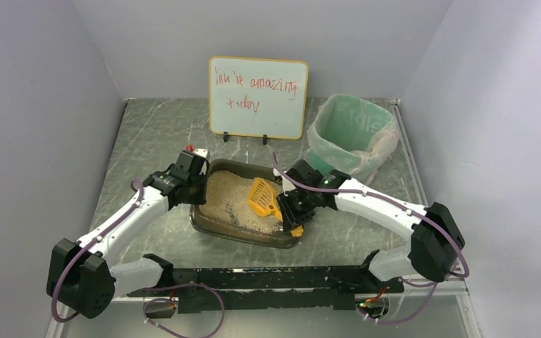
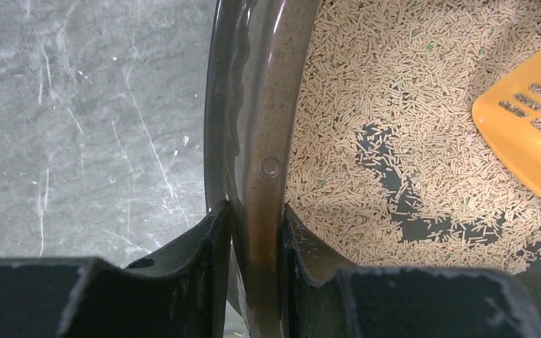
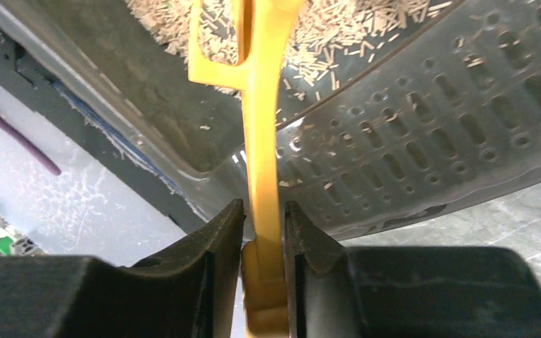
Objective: Clean the litter box
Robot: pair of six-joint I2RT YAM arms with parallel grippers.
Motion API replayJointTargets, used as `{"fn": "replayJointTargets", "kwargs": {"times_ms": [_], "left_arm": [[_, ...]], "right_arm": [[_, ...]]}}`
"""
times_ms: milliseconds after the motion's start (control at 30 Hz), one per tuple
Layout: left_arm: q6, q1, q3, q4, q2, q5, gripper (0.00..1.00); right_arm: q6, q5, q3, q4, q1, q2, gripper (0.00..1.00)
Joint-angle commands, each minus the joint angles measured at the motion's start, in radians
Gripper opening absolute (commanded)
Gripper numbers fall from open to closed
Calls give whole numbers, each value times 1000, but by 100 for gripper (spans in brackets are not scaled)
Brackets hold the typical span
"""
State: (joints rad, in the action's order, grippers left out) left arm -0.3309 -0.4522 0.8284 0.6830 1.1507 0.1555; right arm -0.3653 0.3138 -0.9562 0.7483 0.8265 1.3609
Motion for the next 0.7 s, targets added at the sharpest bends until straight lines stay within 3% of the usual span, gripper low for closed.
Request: {"fn": "replayJointTargets", "kwargs": {"times_ms": [0, 200, 367, 667], "left_arm": [[-27, -5, 24, -81, -49, -35, 24], [-29, -5, 27, -76, -32, -26, 31], [-33, -5, 27, -74, -24, -17, 41], [-39, -5, 36, -64, 10, 3, 62]], "right_arm": [[13, -52, -58, -42, -9, 19, 35], [20, -80, -120, -48, -10, 58, 46], [22, -193, -178, -9, -10, 53, 51], [36, -369, -209, 36, -10, -95, 60]]}}
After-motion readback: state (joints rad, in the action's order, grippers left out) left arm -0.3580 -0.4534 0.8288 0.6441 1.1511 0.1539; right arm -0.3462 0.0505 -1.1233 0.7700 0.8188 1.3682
